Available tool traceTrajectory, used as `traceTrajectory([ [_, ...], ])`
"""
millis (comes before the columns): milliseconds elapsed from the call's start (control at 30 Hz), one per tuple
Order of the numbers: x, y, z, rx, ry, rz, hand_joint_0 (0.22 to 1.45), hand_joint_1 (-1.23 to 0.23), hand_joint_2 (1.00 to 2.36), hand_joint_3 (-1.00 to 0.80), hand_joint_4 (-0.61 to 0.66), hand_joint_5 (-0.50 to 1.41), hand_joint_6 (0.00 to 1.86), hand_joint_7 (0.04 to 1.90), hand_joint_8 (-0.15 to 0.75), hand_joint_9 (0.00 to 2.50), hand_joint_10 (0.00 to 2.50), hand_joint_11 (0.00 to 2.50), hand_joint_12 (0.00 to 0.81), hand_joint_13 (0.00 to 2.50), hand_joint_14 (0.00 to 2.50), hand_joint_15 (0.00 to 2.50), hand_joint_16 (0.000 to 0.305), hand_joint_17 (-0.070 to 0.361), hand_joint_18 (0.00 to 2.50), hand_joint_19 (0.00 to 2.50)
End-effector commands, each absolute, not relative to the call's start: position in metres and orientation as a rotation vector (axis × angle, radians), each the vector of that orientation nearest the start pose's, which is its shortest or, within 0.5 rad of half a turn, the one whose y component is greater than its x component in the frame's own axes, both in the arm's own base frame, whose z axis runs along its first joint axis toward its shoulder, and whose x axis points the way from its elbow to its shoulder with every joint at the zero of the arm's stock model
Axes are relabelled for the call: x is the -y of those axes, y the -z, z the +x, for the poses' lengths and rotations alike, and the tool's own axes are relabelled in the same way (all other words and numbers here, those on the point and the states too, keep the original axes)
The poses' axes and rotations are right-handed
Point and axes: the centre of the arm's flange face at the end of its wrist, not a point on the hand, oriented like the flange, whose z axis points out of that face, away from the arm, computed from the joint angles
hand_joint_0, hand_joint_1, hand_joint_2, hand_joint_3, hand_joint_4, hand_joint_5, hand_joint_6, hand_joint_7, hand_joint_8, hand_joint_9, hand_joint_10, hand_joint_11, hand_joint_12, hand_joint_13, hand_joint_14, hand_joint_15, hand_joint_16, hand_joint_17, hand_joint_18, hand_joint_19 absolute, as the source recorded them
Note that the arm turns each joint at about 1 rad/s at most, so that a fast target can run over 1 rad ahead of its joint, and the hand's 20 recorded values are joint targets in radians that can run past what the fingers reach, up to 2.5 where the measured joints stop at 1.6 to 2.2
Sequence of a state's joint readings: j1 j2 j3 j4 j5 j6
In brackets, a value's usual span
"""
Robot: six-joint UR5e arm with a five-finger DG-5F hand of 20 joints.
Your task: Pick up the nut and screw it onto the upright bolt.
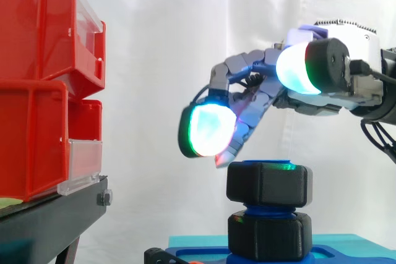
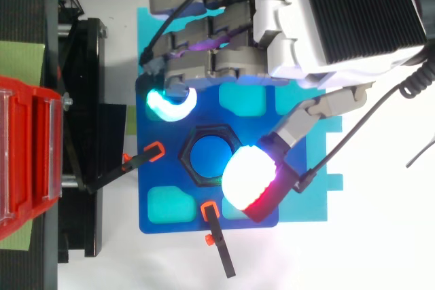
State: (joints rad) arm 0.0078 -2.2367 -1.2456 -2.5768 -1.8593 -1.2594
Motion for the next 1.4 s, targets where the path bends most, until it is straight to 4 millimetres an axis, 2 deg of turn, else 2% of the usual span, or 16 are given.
traceTrajectory([
  [0, 0.092, -0.293, 0.751, -1.360, -0.467, -0.047, 0.51, -0.23, 1.00, -0.50, 0.25, -0.09, 0.50, 0.80, 0.255, 0.93, 0.00, 0.00, 0.240, 0.67, 0.00, 0.00, 0.023, 0.052, 0.32, 0.00],
  [100, 0.088, -0.293, 0.751, -1.360, -0.472, -0.051, 0.50, -0.21, 1.00, -0.50, 0.23, -0.11, 0.50, 0.72, 0.239, 0.84, 0.00, 0.00, 0.252, 0.59, 0.00, 0.00, 0.026, 0.058, 0.24, 0.00],
  [167, 0.081, -0.292, 0.752, -1.365, -0.478, -0.056, 0.49, -0.18, 1.00, -0.50, 0.21, -0.11, 0.50, 0.65, 0.208, 0.70, 0.00, 0.00, 0.267, 0.37, 0.00, 0.00, 0.027, 0.062, 0.02, 0.00],
  [300, 0.071, -0.291, 0.752, -1.374, -0.486, -0.059, 0.48, -0.12, 1.00, -0.50, 0.20, -0.12, 0.50, 0.61, 0.180, 0.51, 0.00, 0.00, 0.298, 0.13, 0.00, 0.00, 0.034, 0.075, 0.00, 0.00],
  [400, 0.066, -0.290, 0.752, -1.385, -0.493, -0.062, 0.47, -0.10, 1.00, -0.50, 0.19, -0.13, 0.50, 0.61, 0.170, 0.41, 0.00, 0.00, 0.304, 0.07, 0.00, 0.00, 0.035, 0.080, 0.00, 0.00],
  [700, 0.063, -0.285, 0.749, -1.424, -0.496, -0.057, 0.47, -0.10, 1.00, -0.50, 0.20, -0.14, 0.50, 0.61, 0.175, 0.38, 0.00, 0.00, 0.301, 0.08, 0.00, 0.00, 0.037, 0.083, 0.00, 0.00],
  [1100, 0.065, -0.276, 0.742, -1.503, -0.499, -0.042, 0.48, -0.13, 1.00, -0.50, 0.22, -0.13, 0.50, 0.67, 0.198, 0.46, 0.00, 0.00, 0.286, 0.20, 0.00, 0.00, 0.032, 0.071, 0.00, 0.00],
  [1200, 0.068, -0.276, 0.741, -1.508, -0.496, -0.037, 0.49, -0.17, 1.00, -0.50, 0.23, -0.10, 0.50, 0.75, 0.208, 0.51, 0.00, 0.00, 0.278, 0.25, 0.00, 0.00, 0.029, 0.066, 0.00, 0.00],
  [1367, 0.074, -0.275, 0.739, -1.519, -0.490, -0.029, 0.50, -0.21, 1.00, -0.50, 0.25, -0.06, 0.50, 1.05, 0.226, 0.62, 0.00, 0.00, 0.257, 0.32, 0.00, 0.00, 0.025, 0.057, 0.00, 0.00],
])
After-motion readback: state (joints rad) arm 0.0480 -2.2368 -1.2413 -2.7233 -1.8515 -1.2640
